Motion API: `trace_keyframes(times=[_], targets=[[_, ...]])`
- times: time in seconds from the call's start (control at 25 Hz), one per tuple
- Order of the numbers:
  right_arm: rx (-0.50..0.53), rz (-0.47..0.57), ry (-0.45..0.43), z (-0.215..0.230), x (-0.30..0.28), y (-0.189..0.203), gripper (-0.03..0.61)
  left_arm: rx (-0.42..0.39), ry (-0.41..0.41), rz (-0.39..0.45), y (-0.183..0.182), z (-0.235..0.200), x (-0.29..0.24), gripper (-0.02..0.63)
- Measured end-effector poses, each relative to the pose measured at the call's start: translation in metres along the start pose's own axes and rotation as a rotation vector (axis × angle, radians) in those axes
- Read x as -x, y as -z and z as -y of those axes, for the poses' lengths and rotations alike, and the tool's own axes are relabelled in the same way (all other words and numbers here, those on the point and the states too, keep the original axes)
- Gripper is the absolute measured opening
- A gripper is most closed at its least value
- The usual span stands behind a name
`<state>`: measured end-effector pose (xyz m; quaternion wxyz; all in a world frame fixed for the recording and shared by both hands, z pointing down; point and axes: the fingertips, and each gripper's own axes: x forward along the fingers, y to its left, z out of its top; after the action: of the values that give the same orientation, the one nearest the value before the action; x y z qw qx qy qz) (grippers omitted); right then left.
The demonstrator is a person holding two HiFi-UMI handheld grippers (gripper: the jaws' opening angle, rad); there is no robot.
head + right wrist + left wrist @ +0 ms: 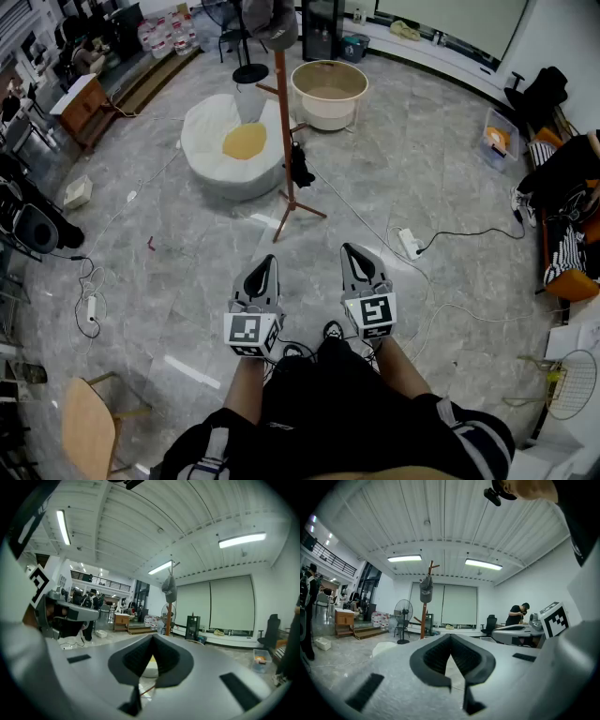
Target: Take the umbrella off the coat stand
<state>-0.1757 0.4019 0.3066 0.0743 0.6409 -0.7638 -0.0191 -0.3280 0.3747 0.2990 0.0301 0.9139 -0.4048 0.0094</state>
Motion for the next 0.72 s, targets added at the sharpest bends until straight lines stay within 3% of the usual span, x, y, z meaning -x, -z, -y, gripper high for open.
trace_keyframes(times=[0.44,0.56,0.72], targets=[[-0.042,0.002,-0.059,0.023,-0.02,0.015,0.009,0.023,0.016,-0.045,0.016,0.01,-0.044,-0.002],[-0.037,-0.024,-0.103,0.04,-0.03,0.024,0.092,0.033,0.01,-0.051,0.019,0.014,-0.064,-0.002],[-0.016,-0.04,-0.155,0.064,-0.037,0.033,0.126,0.031,0.0,-0.06,0.024,0.026,-0.091,-0.002]])
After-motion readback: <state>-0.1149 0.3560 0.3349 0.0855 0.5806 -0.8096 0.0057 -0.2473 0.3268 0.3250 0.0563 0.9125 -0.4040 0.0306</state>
